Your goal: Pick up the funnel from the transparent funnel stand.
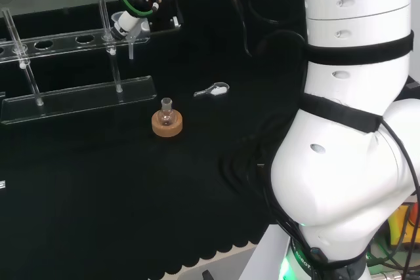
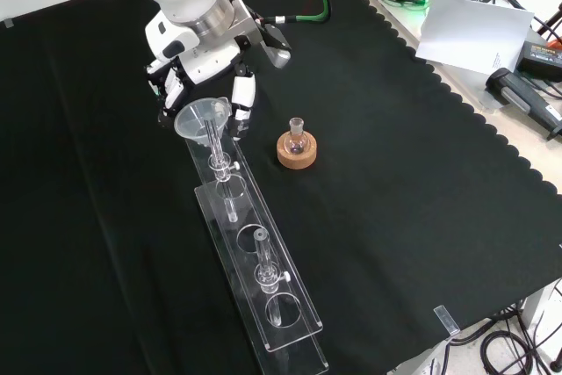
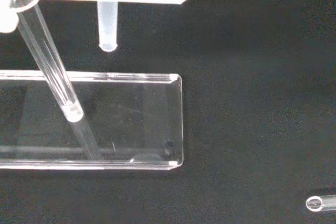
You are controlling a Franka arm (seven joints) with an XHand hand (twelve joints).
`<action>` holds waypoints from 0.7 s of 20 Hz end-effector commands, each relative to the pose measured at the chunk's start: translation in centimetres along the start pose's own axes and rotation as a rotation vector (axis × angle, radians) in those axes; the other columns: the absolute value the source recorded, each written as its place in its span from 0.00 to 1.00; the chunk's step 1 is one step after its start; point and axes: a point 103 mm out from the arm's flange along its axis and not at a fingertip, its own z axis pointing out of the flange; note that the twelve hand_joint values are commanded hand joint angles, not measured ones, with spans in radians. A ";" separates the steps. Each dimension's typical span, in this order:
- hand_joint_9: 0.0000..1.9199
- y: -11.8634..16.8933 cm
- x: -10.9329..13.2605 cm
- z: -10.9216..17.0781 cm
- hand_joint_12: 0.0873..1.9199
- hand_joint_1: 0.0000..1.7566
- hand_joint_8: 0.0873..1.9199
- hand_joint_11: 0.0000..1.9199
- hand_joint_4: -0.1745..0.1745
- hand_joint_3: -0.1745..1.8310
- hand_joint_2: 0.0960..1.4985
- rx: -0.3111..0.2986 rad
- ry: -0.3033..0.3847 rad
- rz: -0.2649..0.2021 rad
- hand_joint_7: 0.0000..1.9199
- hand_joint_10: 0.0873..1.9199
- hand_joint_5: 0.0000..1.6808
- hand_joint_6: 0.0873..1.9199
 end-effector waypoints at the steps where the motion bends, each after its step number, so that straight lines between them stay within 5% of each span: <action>1: 0.38 0.1 0.0 -0.2 0.66 0.32 0.18 0.00 0.40 0.14 0.46 -0.012 0.020 0.000 0.42 0.20 0.34 0.00; 14: 0.43 -0.1 0.0 -0.7 0.69 0.38 0.17 0.00 0.42 0.15 0.45 -0.099 0.074 0.007 0.46 0.17 0.38 0.00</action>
